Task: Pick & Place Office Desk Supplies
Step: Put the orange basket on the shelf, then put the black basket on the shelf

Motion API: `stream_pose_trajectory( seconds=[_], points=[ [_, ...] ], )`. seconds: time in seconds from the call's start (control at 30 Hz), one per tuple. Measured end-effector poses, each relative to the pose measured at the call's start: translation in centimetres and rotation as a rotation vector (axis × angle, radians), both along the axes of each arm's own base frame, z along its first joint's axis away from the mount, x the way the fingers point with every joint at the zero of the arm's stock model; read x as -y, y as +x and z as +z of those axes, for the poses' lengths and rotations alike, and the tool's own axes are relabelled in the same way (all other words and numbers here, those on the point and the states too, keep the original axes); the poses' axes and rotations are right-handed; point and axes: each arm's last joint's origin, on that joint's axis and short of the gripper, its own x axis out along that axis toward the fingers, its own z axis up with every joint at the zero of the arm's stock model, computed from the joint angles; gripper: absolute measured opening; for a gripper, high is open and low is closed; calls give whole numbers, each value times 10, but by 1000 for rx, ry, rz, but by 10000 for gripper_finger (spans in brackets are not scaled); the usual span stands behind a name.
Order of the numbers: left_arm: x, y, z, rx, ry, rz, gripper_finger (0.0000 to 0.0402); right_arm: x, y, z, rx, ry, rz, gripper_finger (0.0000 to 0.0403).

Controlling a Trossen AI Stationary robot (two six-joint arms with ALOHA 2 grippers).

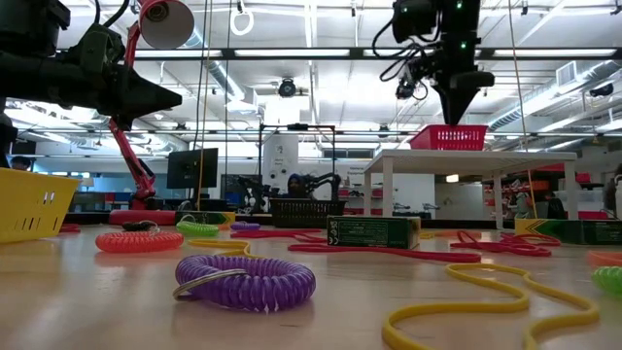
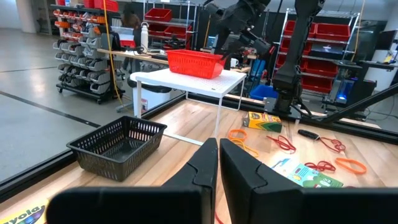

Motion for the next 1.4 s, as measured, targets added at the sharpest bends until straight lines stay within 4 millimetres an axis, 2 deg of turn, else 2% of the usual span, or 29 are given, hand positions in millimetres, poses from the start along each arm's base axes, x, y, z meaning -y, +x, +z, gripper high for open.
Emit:
stream_pose_trajectory(
  seconds=[0.2,0.37,0.5,0.6,0.77,0.83,0.97,1.13,1.3,1.4],
  points=[
    [0,0,0,0,0,0,26,-17,-3,10,58,-18,-4,118],
    [0,0,0,0,0,0,26,-32,5,15,232,52,-31,66],
    [0,0,0,0,0,0,26,-38,33,19,542,221,-22,9],
    [0,0,0,0,0,0,26,-42,66,16,745,315,-10,11],
    [0,0,0,0,0,0,26,-44,115,-9,898,374,-30,5],
    [0,0,0,0,0,0,26,-39,129,-17,890,368,-33,5],
    [0,0,0,0,0,0,26,-23,158,-20,847,301,-22,3],
    [0,0,0,0,0,0,26,-3,192,-29,721,278,11,14],
    [0,0,0,0,0,0,26,12,212,-52,607,273,21,39],
    [0,0,0,-1,0,0,26,18,217,-69,525,208,16,63]
  ],
)
